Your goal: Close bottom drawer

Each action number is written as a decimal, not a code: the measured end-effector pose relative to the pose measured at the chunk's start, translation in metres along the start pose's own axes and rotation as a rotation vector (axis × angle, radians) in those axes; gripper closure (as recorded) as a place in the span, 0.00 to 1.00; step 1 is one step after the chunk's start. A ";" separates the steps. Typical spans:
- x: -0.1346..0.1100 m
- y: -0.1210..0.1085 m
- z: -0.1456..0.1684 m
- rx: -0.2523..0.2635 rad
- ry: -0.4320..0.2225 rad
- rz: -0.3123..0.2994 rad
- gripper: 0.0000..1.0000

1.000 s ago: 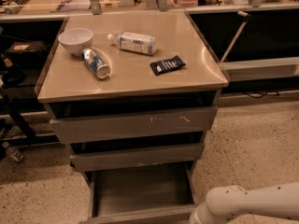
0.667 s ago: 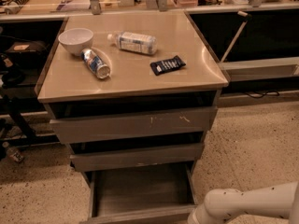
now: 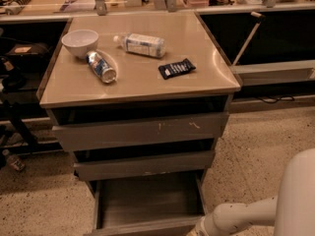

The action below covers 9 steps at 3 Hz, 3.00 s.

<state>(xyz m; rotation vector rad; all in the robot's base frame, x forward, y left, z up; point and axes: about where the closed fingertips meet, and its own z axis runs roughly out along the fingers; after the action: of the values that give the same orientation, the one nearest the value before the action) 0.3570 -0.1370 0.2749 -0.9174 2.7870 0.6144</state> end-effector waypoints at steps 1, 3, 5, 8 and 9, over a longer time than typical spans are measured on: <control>-0.007 -0.017 0.024 0.015 -0.036 0.029 1.00; -0.007 -0.030 0.062 -0.005 -0.046 0.066 1.00; -0.018 -0.041 0.078 0.005 -0.041 0.058 1.00; -0.038 -0.037 0.095 -0.002 -0.024 0.016 1.00; -0.051 -0.038 0.092 0.014 -0.022 -0.010 1.00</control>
Offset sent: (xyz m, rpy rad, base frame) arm 0.0310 0.0098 -0.0762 0.0354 -0.0107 -0.0858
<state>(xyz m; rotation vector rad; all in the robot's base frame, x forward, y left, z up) 0.4213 -0.0991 0.1921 -0.9160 2.7619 0.5997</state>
